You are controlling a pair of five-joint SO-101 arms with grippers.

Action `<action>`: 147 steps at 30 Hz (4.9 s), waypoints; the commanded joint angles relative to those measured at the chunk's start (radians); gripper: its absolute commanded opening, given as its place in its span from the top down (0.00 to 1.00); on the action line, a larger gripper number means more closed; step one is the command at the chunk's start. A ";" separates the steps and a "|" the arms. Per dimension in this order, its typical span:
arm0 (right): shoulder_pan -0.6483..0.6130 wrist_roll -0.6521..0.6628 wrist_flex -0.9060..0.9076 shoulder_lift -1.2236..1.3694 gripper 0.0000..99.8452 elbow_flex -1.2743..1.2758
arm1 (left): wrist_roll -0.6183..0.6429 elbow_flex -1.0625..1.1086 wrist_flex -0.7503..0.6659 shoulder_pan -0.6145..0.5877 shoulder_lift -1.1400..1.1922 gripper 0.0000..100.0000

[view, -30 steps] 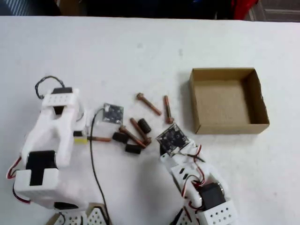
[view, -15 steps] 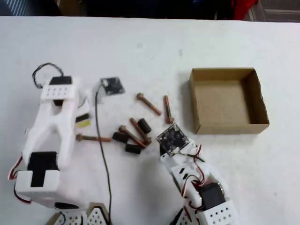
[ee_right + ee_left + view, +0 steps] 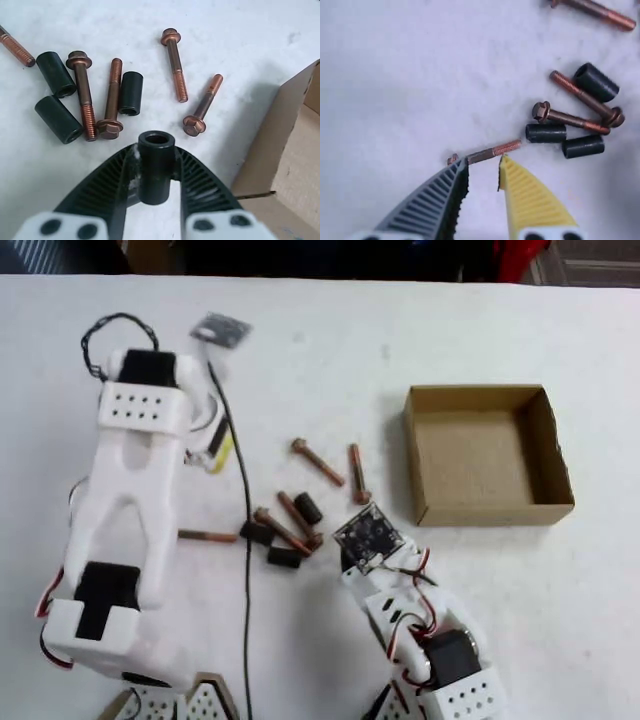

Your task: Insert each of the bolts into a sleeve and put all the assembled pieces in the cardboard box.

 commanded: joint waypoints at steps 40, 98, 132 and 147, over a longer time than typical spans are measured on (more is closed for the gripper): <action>-0.002 -0.003 -0.021 -0.010 0.98 -0.011 | 0.769 0.755 -0.376 -0.130 -0.306 0.86; -0.005 -0.003 -0.021 -0.010 0.98 -0.009 | 0.821 1.073 -0.985 -0.194 -0.311 0.98; -0.157 -0.209 -0.292 -0.010 0.98 0.081 | 0.267 0.934 -0.988 -0.013 -0.641 0.98; -0.185 -0.267 -0.512 -0.010 0.98 0.084 | 0.273 0.991 -1.017 0.030 -1.147 0.98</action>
